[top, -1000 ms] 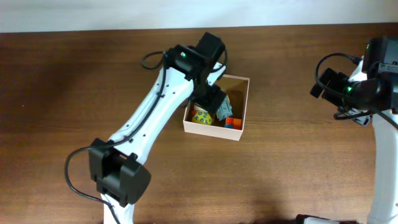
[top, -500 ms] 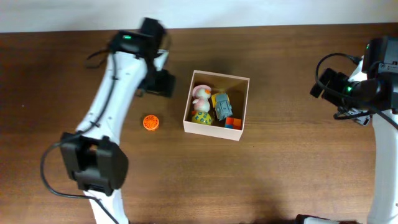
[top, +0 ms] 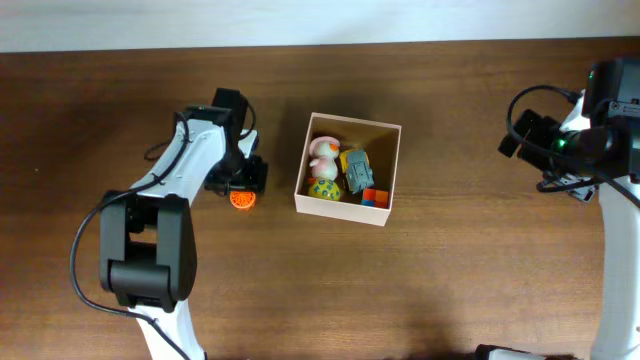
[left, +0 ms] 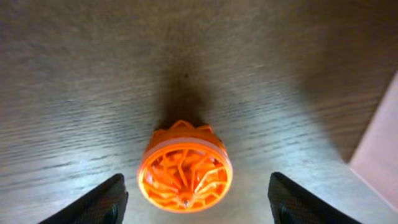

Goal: Pack container
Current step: 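Move the left gripper to the orange ball and grasp it, then carry the orange ball into the box and release it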

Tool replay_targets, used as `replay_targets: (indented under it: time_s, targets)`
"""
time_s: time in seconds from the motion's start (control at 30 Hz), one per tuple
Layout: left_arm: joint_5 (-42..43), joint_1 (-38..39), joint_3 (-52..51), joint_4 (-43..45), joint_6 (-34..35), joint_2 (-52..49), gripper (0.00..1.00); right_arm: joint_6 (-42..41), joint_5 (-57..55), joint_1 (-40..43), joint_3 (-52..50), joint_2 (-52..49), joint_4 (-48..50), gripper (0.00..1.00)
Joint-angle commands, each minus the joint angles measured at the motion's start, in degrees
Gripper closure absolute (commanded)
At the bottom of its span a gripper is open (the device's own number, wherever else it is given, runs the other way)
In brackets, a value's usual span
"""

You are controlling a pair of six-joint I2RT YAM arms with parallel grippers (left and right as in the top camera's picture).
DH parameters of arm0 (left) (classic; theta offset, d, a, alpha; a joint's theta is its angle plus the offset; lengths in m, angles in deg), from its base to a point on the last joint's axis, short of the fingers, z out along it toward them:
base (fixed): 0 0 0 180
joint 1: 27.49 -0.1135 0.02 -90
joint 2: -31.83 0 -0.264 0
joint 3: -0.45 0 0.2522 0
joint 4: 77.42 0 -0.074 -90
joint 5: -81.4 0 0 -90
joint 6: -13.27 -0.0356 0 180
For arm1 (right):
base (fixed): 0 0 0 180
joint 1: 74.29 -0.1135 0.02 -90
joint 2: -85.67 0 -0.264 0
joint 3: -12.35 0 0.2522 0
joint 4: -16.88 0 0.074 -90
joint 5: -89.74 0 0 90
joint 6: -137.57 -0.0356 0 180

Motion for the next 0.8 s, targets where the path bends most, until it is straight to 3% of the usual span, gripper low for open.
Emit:
replay_targets:
  time_s: [0.0, 0.3, 0.77]
  targets:
    - [-0.44, -0.02, -2.95, 1.51, 0.37, 0.09, 0.26, -0.46, 0.04, 0.50, 0.39, -0.07, 0.07, 0.01]
    - [-0.44, -0.02, -5.81, 5.51, 0.35, 0.09, 0.25, -0.46, 0.04, 0.50, 0.39, -0.07, 0.07, 0.01]
    - [-0.44, 0.00, -5.79, 6.16, 0.35, 0.09, 0.46, -0.46, 0.04, 0.50, 0.39, -0.07, 0.07, 0.02]
